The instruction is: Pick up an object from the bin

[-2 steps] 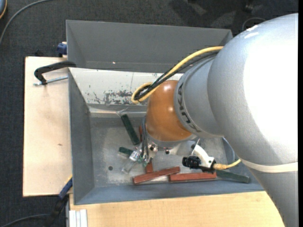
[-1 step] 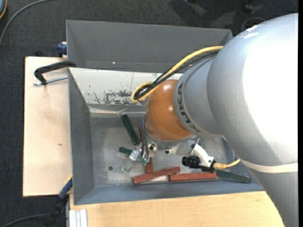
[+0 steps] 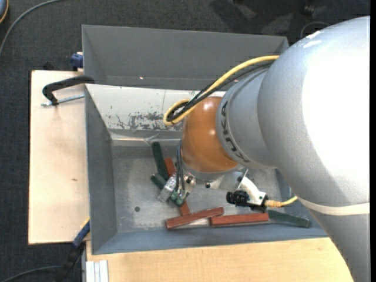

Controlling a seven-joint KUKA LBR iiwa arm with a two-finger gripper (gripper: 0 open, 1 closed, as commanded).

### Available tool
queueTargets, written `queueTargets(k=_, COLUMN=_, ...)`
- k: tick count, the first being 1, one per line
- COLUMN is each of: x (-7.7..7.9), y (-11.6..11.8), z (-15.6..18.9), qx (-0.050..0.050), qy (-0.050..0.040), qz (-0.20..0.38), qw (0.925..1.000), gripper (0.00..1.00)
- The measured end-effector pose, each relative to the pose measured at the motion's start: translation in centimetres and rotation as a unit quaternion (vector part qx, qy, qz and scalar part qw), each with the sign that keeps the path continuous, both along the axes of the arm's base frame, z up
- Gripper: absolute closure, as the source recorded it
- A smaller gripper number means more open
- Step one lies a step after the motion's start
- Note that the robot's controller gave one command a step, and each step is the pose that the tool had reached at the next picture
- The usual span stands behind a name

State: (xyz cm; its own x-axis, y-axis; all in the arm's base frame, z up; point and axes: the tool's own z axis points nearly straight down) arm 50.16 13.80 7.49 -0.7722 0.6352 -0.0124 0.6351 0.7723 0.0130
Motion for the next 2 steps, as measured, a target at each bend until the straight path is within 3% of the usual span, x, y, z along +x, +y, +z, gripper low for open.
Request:
queueTargets(k=1, x=0.1, y=0.1, z=0.6, qx=0.000, qy=0.0066, qz=0.000, qw=1.0000, gripper=1.00)
queueTargets(k=2, x=0.2, y=0.2, z=6.0, qx=0.000, qy=0.0047, qz=0.001, qw=1.0000, gripper=1.00)
